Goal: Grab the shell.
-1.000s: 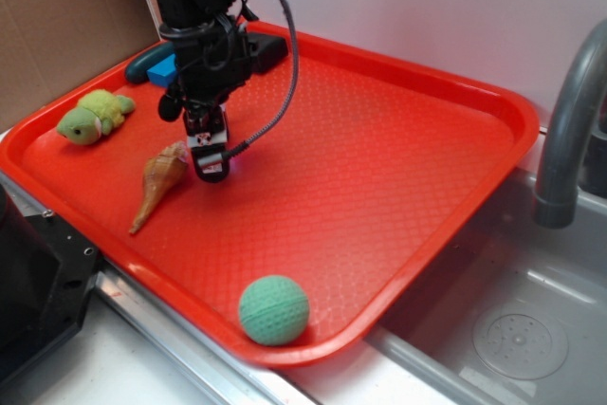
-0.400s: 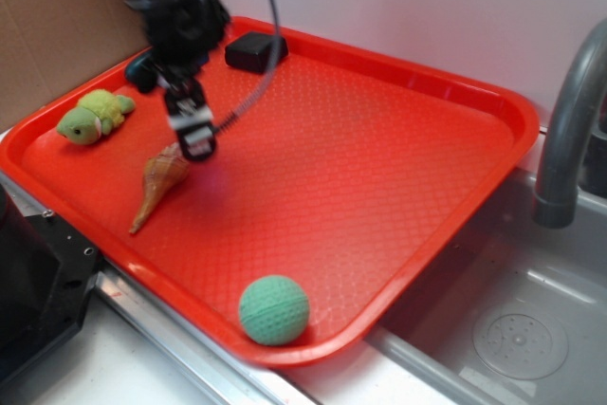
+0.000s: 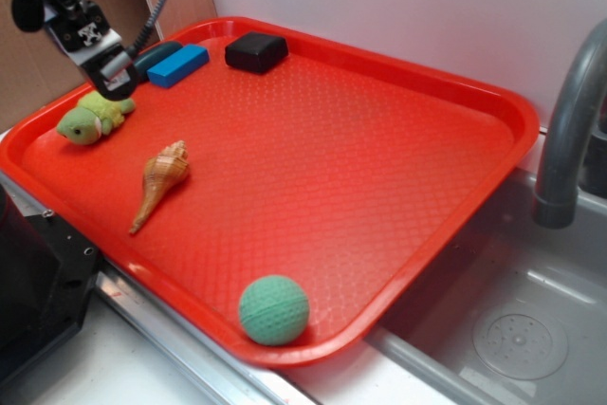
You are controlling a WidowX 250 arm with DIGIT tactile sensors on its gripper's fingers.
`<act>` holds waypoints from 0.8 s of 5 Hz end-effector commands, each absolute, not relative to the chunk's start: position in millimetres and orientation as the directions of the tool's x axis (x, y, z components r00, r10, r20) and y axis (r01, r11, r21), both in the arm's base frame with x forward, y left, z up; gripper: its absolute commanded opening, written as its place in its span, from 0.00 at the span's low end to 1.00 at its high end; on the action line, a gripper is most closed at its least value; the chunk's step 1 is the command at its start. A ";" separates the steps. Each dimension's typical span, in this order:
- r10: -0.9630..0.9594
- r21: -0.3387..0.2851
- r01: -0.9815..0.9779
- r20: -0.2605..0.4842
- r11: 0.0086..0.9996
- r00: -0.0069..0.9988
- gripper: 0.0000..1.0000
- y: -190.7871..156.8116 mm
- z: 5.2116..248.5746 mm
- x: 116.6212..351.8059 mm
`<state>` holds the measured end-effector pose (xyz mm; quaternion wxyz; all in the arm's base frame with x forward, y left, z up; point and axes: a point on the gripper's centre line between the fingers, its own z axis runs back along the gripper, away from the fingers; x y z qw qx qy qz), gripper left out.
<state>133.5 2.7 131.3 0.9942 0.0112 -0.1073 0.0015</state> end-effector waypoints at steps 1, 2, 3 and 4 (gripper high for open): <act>0.260 -0.018 -0.260 0.140 0.965 0.955 1.00 -1.3 89.0 150.0; 0.218 -0.025 -0.217 0.116 0.976 0.969 1.00 -3.6 74.9 165.7; 0.208 -0.028 -0.206 0.077 0.978 0.975 1.00 -5.5 58.3 170.2; 0.207 -0.014 -0.207 0.020 0.978 0.978 1.00 -3.1 34.3 168.6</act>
